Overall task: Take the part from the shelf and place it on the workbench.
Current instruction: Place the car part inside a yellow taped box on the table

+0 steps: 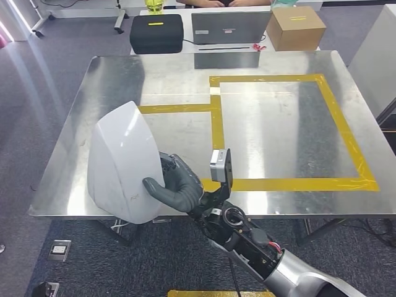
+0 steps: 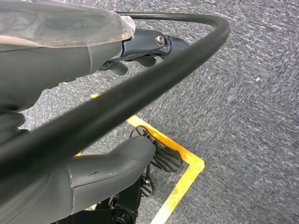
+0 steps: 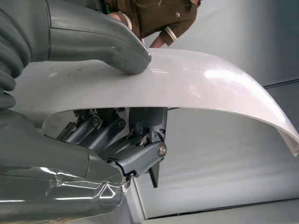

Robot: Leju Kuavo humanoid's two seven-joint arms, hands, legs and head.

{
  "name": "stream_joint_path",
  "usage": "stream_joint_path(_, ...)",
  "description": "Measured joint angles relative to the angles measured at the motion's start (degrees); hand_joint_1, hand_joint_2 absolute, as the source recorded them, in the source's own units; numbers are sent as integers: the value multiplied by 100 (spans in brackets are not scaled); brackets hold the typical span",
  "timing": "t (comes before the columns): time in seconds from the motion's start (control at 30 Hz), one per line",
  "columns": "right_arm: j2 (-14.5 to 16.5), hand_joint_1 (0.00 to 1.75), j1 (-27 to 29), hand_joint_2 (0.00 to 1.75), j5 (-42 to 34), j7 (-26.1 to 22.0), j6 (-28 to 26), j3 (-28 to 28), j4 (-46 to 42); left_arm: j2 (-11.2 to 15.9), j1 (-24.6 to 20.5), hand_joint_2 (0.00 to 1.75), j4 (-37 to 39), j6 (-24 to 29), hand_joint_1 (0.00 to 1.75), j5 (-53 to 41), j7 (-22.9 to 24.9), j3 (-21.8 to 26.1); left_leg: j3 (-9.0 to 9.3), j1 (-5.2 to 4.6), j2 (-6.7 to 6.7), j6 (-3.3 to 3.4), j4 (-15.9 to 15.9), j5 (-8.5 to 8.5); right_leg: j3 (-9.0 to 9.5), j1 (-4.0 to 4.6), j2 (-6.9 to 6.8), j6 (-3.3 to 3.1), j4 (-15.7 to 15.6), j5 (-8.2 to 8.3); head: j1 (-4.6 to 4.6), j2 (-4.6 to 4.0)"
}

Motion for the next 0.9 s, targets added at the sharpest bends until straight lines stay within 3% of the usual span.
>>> stream_joint_path(0.7,-13,169,3,175,1,27,-19,-1,0,0,2,175,0,-4,0,-8,0,0,-2,0,0,-4,-1,-4,0,0,1,0,-10,0,-1,0)
stream_joint_path(0.9,-19,169,10,175,66,4,-62,-1,0,4,6,175,0,8,0,-3,0,0,-7,-7,-4,10,2,-18,5,-15,3,25,-58,15,0,0)
